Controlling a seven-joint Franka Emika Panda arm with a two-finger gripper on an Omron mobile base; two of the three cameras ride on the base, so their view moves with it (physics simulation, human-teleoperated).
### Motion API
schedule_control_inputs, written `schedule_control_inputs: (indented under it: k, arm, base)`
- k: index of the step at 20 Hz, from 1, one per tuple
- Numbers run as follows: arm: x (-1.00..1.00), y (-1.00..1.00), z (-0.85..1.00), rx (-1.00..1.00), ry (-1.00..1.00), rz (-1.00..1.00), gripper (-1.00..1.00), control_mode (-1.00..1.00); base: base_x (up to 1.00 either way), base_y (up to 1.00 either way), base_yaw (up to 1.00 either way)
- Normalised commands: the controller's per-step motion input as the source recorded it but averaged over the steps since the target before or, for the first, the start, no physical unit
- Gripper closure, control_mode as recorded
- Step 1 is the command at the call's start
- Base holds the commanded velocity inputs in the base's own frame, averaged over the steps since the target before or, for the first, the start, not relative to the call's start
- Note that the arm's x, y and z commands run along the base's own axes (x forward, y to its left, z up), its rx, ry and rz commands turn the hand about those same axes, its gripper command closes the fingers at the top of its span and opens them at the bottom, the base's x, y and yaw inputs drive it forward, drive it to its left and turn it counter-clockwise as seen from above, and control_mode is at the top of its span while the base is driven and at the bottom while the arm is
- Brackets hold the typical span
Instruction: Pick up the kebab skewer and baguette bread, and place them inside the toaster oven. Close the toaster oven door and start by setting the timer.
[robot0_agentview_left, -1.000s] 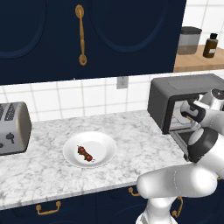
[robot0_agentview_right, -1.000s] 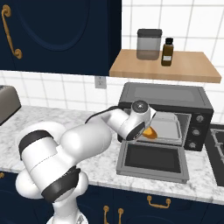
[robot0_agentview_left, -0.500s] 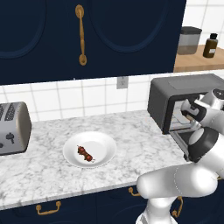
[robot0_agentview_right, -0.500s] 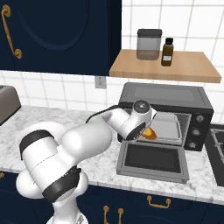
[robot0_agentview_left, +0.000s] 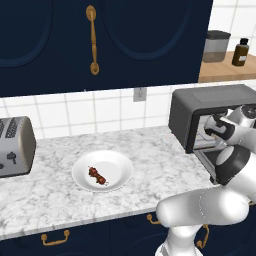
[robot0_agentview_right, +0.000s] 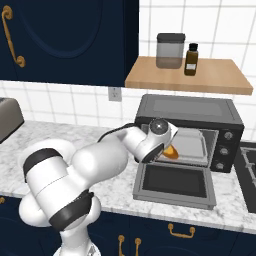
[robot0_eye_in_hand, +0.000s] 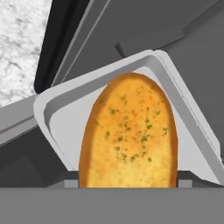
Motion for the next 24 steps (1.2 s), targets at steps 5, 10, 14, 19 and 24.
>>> schedule_control_inputs:
  k: [5, 10, 14, 19, 24]
  arm:
    - [0.11, -0.01, 0.46, 0.00, 0.01, 0.00, -1.00, -1.00]
    - [0.00, -0.04, 0.80, 0.00, 0.17, 0.00, -1.00, -1.00]
    - [0.00, -0.04, 0.75, 0.00, 0.10, 0.00, -1.00, -1.00]
    - [-0.01, -0.02, 0.44, 0.00, 0.00, 0.00, -1.00, -1.00]
    - [-0.82, 0.02, 0.24, 0.01, 0.07, -0.13, -1.00, -1.00]
  base:
    - [0.00, 0.00, 0.00]
    - [0.00, 0.00, 0.00]
    - [0.00, 0.00, 0.00]
    - [0.00, 0.00, 0.00]
    - [0.00, 0.00, 0.00]
